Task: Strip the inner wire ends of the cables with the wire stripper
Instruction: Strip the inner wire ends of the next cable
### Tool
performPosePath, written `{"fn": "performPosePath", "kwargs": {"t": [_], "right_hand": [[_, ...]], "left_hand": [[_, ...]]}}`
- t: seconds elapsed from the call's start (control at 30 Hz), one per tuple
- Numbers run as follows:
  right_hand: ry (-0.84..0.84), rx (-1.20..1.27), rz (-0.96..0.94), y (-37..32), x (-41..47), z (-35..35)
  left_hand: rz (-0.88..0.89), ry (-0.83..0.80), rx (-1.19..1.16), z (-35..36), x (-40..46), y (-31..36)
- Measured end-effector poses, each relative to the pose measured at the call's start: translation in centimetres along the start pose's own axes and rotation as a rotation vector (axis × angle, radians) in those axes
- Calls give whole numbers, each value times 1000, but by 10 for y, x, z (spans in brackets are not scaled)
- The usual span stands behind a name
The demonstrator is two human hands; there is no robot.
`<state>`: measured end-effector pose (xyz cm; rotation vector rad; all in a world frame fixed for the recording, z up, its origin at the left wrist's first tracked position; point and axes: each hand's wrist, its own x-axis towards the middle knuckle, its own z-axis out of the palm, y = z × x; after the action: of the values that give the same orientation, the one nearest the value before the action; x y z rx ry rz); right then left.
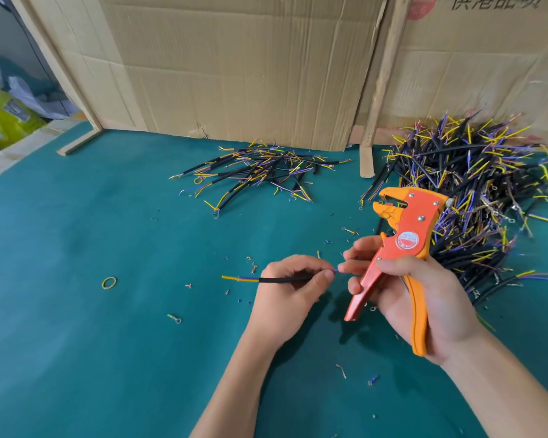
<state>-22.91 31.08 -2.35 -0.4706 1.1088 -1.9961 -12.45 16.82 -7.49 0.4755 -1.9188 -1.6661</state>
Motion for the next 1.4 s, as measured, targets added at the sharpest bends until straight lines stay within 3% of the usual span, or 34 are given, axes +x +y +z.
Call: {"fn": "performPosePath", "kwargs": {"t": [0.1, 0.2, 0.37, 0.5, 0.63, 0.83, 1.4], "right_hand": [[-12, -14, 20, 1, -1, 1], [-41, -10, 154, 4, -4, 1], [-171, 12, 384, 10, -7, 10], [-150, 89, 398, 11, -9, 12], [-176, 93, 369, 6, -8, 9], [-136, 38, 473, 9, -8, 9], [-145, -91, 393, 8, -11, 9]], "left_hand": [[16, 237, 0, 0, 2, -3], [27, 408, 3, 0, 4, -3], [64, 535, 109, -1, 3, -6], [100, 602, 203, -1, 2, -3], [128, 617, 251, 1, 0, 1], [185, 591, 297, 1, -1, 1], [262, 519, 348, 5, -2, -1]]}}
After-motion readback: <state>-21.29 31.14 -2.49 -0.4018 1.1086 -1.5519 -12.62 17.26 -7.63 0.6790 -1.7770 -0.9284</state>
